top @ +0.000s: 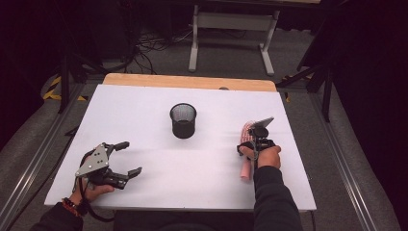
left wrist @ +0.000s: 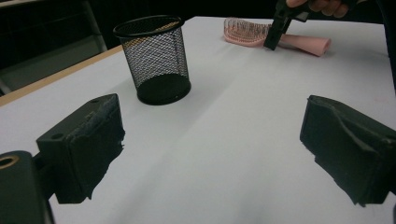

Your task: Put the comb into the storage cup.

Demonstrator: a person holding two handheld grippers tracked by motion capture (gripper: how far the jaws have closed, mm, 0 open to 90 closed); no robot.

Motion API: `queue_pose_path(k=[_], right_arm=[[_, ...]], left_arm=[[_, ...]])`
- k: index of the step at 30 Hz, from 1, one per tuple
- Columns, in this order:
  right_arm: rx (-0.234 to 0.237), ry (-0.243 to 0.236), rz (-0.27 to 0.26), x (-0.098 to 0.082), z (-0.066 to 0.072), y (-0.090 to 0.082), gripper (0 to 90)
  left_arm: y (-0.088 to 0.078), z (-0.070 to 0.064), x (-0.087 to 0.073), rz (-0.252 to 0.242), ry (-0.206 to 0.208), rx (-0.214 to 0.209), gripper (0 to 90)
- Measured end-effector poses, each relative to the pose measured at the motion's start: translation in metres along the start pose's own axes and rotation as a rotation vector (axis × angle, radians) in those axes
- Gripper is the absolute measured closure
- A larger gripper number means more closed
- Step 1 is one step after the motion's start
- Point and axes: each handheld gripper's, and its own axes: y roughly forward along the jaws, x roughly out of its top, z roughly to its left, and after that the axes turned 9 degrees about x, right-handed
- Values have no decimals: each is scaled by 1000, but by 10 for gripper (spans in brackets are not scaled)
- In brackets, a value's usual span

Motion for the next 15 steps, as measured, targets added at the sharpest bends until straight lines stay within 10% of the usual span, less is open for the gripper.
queue_pose_path(k=[9, 15], right_arm=[[-11, 40, -74, -6, -2, -7, 656], [11, 8, -71, -4, -8, -8, 693]], left_arm=[[5, -6, 0, 26, 3, -16, 77], [6, -7, -1, 36, 4, -21, 80]])
